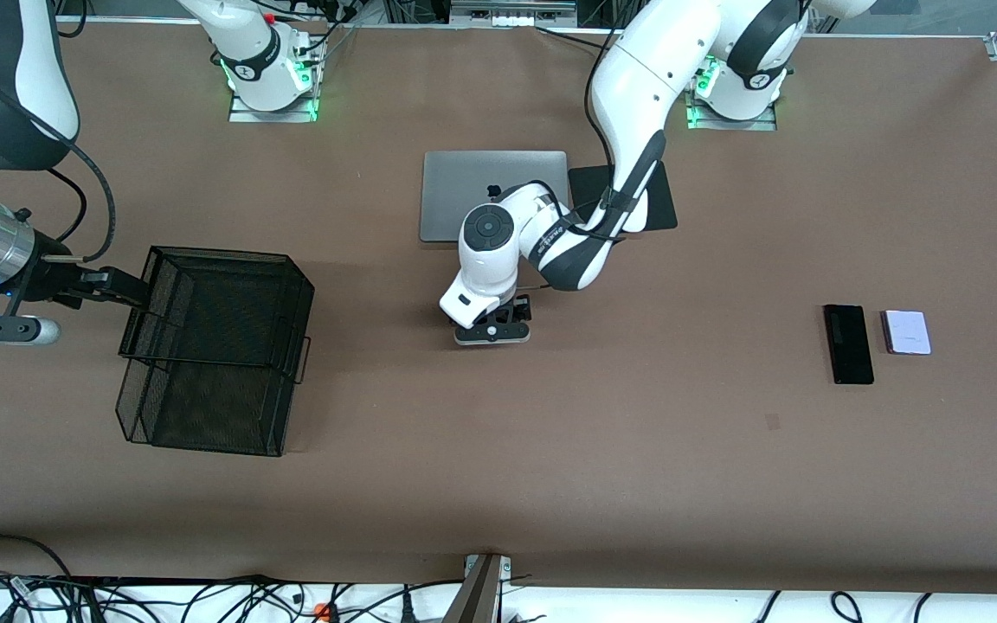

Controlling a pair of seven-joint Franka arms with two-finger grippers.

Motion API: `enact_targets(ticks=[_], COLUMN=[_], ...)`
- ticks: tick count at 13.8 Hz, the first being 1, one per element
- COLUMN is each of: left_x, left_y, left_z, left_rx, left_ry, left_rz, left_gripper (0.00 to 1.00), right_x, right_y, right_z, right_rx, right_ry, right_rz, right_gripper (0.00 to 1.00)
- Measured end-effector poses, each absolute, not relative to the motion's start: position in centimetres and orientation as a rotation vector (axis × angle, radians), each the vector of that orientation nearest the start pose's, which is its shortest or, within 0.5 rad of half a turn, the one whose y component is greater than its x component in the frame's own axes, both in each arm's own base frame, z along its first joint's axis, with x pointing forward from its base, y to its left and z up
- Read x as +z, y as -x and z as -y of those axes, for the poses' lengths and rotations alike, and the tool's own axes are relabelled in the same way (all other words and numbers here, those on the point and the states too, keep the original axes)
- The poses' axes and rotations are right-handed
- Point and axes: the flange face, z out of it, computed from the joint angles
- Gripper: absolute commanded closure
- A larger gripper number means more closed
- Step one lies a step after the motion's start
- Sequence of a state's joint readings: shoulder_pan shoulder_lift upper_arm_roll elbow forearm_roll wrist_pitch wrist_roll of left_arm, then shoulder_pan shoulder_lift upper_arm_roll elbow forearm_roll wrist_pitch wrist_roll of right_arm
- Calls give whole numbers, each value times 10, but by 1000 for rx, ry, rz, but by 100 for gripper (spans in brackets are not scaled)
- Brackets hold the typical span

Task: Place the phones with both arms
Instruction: 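Carry the flip phone with the left gripper to the table middle, release, then grasp the flip phone with the right gripper while the left gripper grasps the large phone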

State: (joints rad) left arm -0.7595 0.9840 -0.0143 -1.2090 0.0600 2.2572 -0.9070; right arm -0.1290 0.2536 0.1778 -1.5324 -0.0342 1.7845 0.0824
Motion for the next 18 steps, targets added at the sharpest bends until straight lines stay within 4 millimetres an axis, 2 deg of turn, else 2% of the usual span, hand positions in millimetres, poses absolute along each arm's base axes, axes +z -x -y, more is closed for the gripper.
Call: enact_targets(ticks=[2, 4, 7, 9, 11, 13, 16, 18], left_x=[213, 257, 303, 313, 310, 304, 304, 312], left_y=[-565, -589, -619, -633, -641, -645, -644, -648], left_z=[518, 489, 416, 360, 300, 235, 153, 101], left_rx=[-94, -68, 86, 205, 286, 333, 403, 410], left_ry=[3130, 3103, 3028, 2988, 2952, 2877, 2803, 2800], left_rz=[215, 226, 120, 31, -43, -129, -281, -377], left_gripper=[0, 0, 0, 0, 0, 0, 0, 0], right_x=[512, 512, 513, 513, 513, 507, 485, 467], right_y=[-639, -639, -640, -640, -638, -633, -625, -622], right_z=[-16, -17, -18, -26, -54, -103, -179, -219], right_rx=[-3, -3, -16, -21, -20, -3, 27, 20], right_ry=[3130, 3130, 3129, 3128, 3123, 3118, 3115, 3096], right_rz=[-51, -50, -47, -28, 26, 31, 21, 68], right_gripper=[0, 0, 0, 0, 0, 0, 0, 0])
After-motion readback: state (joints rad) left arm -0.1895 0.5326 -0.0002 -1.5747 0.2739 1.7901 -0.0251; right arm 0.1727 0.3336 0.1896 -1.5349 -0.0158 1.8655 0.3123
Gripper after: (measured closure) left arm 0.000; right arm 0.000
